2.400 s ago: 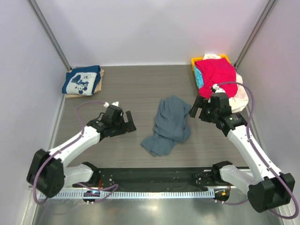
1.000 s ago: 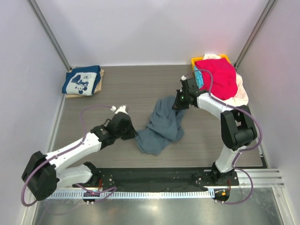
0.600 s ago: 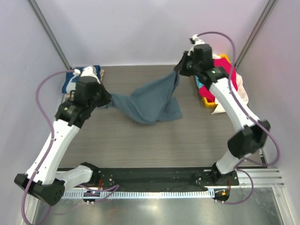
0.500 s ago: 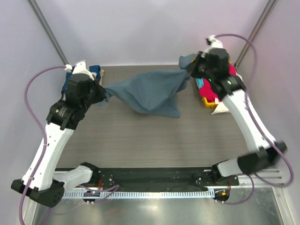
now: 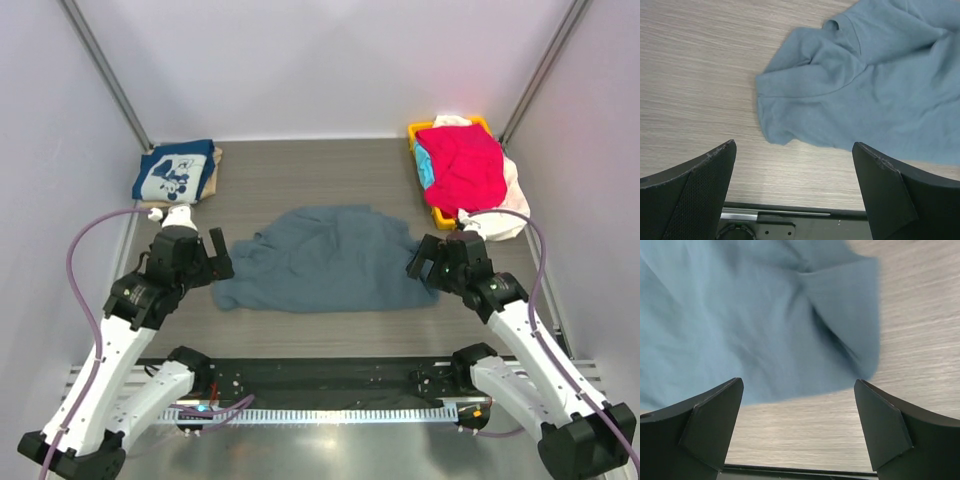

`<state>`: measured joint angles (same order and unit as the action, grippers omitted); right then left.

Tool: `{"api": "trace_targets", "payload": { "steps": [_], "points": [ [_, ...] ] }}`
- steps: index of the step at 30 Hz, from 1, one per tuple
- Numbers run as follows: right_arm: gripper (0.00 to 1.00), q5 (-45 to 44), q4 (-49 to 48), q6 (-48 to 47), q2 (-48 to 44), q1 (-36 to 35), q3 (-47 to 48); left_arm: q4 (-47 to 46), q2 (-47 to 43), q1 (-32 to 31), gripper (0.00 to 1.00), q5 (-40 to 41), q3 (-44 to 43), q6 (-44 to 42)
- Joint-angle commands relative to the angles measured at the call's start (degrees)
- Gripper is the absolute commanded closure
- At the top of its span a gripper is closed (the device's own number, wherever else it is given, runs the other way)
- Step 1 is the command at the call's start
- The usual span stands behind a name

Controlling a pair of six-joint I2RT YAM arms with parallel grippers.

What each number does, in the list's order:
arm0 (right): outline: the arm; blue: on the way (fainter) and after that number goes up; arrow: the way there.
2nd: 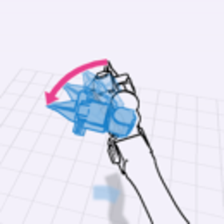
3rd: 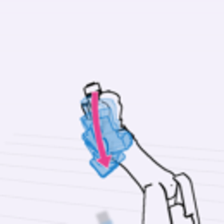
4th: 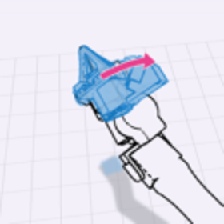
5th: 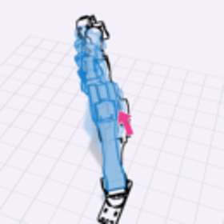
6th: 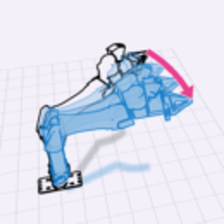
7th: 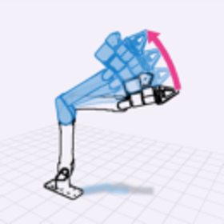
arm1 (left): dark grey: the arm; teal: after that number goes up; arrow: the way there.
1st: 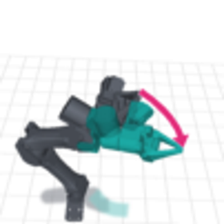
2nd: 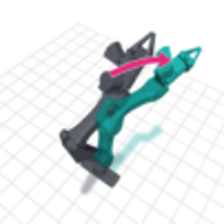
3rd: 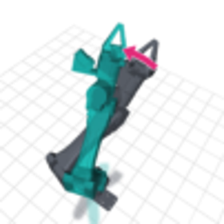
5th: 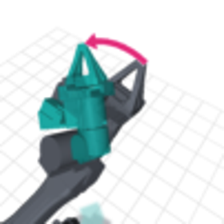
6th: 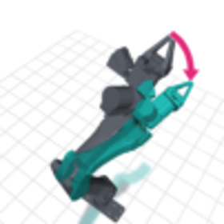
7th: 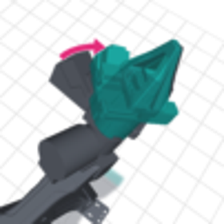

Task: Fold and stack the t-shirts
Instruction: Flatten the tshirt out

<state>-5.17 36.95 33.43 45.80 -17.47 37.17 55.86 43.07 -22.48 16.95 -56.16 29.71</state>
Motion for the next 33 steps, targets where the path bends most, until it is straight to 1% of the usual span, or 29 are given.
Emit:
{"api": "trace_targets", "payload": {
  "steps": [1,5,8,9,10,11,15,16,17,18,20,21,22,24,28,30,33],
  "points": [
    [0.00,-1.60,-4.08,0.85,0.06,-0.19,6.32,-3.21,1.40,0.24,0.00,1.24,-2.72,-0.53],
    [0.00,-1.07,-5.48,-1.35,5.17,-0.28,9.50,-4.26,5.88,0.24,0.00,1.16,-2.55,1.39],
    [0.00,-0.37,-7.41,-1.96,8.23,-0.19,9.15,-9.61,9.57,0.16,0.00,-0.16,0.25,5.08],
    [0.00,0.07,-8.72,-2.05,9.12,-0.19,9.06,-12.84,10.62,0.24,0.01,-0.25,0.87,6.40],
    [0.00,0.59,-9.17,-2.05,10.17,-0.19,9.24,-13.92,13.68,0.16,0.02,0.27,1.14,7.28],
    [0.00,1.12,-10.05,-2.05,11.66,-0.19,9.24,-14.80,15.19,0.24,0.03,0.71,0.97,7.90],
    [0.00,3.67,-12.07,-2.05,12.65,-0.19,8.02,-20.16,24.41,0.94,0.14,9.31,1.05,12.20],
    [0.00,3.67,-12.16,-2.23,12.65,-0.19,7.75,-21.13,26.26,1.73,0.16,9.50,1.05,12.99],
    [0.00,3.76,-12.25,-2.32,12.47,-0.19,7.57,-22.70,30.54,2.69,0.16,9.24,0.97,13.52],
    [0.00,3.85,-12.16,-2.40,11.95,-0.19,7.13,-23.68,32.41,5.49,0.17,8.20,0.88,13.88],
    [0.00,4.38,-12.16,-2.49,11.24,-0.19,6.78,-26.22,37.41,9.01,0.18,3.90,0.96,14.84],
    [0.00,4.38,-12.16,-2.49,10.46,-0.28,6.43,-27.11,38.83,12.34,0.20,2.31,1.23,15.02],
    [0.00,6.73,-12.16,-2.49,10.01,-0.19,6.17,-27.90,39.89,13.85,0.21,-0.66,1.93,15.37],
    [0.00,7.28,-12.16,-2.67,9.22,-0.19,5.64,-30.09,41.73,17.01,0.23,-2.61,2.98,15.90],
    [0.00,7.98,-12.16,-2.58,9.13,-0.19,4.67,-36.25,42.80,19.05,0.28,-4.99,8.33,17.39],
    [0.00,8.07,-12.16,-3.02,9.57,-0.19,4.76,-38.80,43.59,19.40,0.31,-8.15,9.66,18.27],
    [0.00,7.98,-12.08,-3.63,10.88,-0.19,5.28,-42.22,43.77,19.49,0.32,-12.63,12.56,20.55]
  ]
}}
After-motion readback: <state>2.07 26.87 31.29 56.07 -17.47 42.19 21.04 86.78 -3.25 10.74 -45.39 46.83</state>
